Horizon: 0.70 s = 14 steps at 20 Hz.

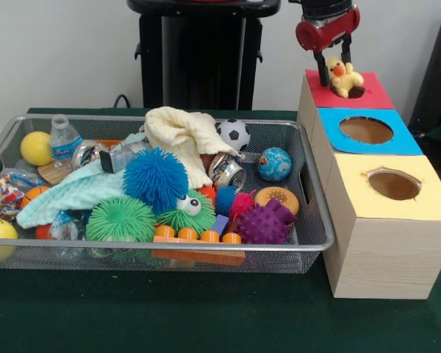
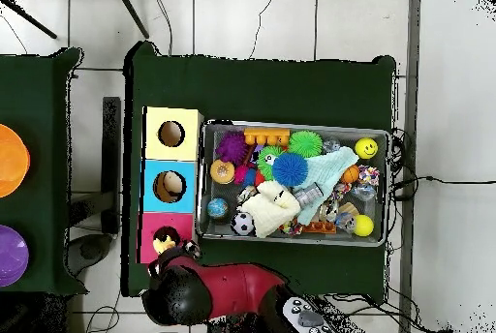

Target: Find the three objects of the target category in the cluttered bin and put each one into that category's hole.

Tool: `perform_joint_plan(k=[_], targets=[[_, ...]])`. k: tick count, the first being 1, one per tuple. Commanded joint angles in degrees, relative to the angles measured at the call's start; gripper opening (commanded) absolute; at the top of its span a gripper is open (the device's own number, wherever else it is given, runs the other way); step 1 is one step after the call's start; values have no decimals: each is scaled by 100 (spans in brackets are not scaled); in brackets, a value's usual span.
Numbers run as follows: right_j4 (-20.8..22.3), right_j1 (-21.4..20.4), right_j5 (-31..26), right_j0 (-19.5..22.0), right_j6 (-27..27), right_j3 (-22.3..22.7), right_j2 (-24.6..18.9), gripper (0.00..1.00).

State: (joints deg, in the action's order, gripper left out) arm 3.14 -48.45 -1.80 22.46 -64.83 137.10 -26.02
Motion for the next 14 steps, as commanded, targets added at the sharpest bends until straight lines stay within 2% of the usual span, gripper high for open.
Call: perform_joint_plan(k=[1,11,14], targets=[[-8,360,240,-26,-1341,-153,213,100],[35,372,405,-77,-1369,-150,263,100],[90,352,612,-206,-1354,-242,477,100]])
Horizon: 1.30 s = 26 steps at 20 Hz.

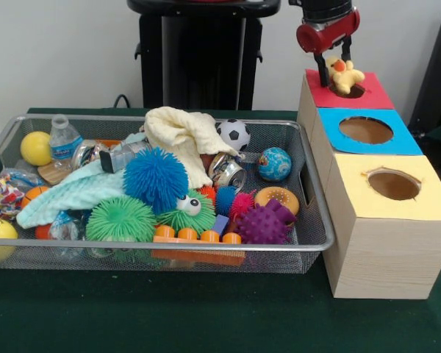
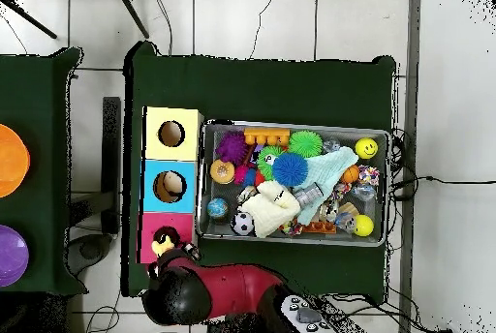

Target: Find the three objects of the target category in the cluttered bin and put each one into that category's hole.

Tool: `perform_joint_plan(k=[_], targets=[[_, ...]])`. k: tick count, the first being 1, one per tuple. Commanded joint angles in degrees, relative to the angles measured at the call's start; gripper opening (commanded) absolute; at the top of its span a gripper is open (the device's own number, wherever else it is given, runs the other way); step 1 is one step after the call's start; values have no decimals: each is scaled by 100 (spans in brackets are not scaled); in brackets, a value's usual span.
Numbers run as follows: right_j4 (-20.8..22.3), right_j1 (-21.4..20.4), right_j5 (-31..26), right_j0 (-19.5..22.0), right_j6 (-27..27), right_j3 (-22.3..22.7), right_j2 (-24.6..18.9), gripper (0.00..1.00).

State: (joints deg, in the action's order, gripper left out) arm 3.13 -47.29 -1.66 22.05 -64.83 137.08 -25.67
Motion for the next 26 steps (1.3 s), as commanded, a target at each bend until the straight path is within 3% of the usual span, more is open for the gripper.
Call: perform_joint_plan(k=[1,8,14,26], targets=[[96,216,608,-191,-1343,-251,489,100],[74,-271,636,-446,-1289,-283,881,100],[-108,-848,52,-479,-1261,-288,888,100],[-136,-1000,129,-777,-1271,-404,1222,100]])
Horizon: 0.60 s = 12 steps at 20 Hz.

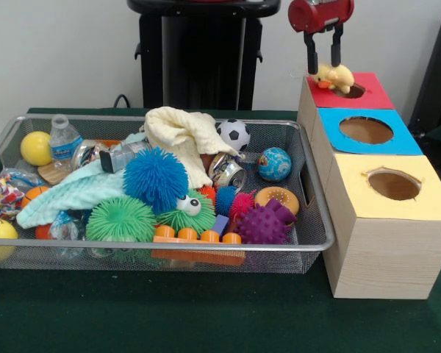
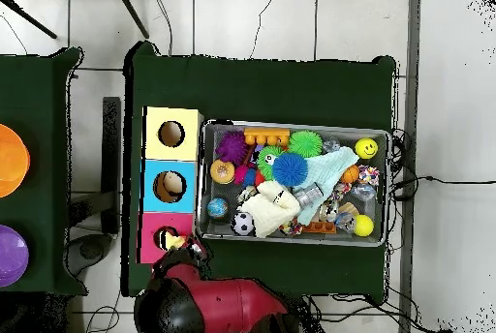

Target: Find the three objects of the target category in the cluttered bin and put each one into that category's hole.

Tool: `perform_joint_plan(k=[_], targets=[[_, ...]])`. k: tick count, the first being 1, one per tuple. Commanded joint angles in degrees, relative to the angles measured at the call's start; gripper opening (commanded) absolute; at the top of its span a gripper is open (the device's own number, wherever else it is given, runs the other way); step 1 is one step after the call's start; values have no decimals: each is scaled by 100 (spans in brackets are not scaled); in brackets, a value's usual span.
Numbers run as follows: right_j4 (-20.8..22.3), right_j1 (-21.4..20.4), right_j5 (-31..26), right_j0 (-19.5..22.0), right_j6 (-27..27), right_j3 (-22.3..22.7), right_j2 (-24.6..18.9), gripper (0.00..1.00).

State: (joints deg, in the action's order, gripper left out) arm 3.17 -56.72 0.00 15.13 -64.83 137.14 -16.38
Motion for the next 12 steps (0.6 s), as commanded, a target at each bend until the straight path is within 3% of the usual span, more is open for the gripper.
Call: perform_joint_plan(k=[1,12], targets=[[-142,-50,-47,-97,-1268,-416,307,100],[-247,7,-200,-291,-1300,-486,429,100]])
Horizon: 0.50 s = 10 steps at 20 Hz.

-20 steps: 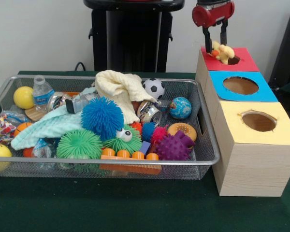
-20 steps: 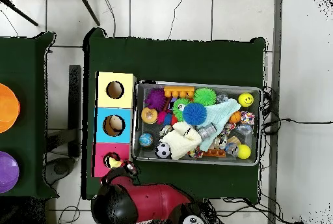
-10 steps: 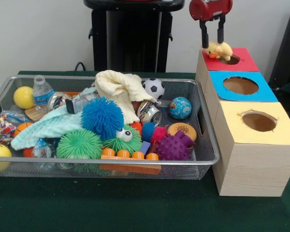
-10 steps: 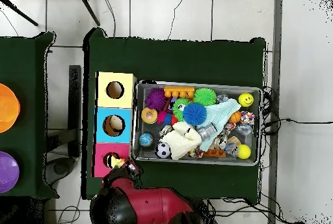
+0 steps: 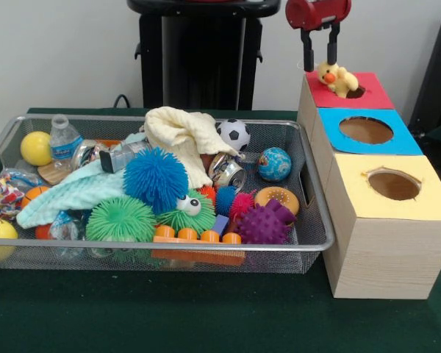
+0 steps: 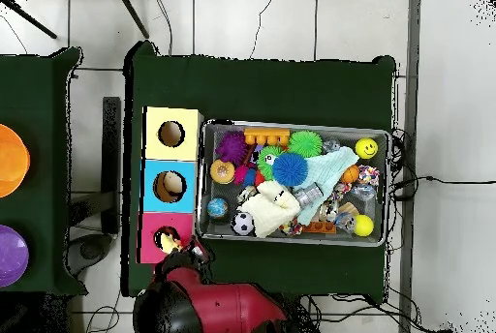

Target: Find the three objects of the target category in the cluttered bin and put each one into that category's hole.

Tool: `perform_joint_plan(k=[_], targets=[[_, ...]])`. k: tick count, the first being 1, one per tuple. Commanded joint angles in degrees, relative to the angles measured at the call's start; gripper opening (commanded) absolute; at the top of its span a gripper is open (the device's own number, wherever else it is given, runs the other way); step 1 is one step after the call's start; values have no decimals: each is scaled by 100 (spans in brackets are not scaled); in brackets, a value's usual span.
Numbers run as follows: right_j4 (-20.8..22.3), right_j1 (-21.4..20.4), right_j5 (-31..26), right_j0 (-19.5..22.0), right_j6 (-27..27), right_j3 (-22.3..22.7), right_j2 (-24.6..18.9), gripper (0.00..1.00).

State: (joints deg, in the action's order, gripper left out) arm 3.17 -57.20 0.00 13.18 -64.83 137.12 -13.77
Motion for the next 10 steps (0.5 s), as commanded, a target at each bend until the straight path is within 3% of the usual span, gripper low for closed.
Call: perform_joint_plan(k=[1,10], targets=[[-253,47,-207,-97,-1304,-486,164,100],[-245,9,-244,-95,-1301,-447,170,100]])
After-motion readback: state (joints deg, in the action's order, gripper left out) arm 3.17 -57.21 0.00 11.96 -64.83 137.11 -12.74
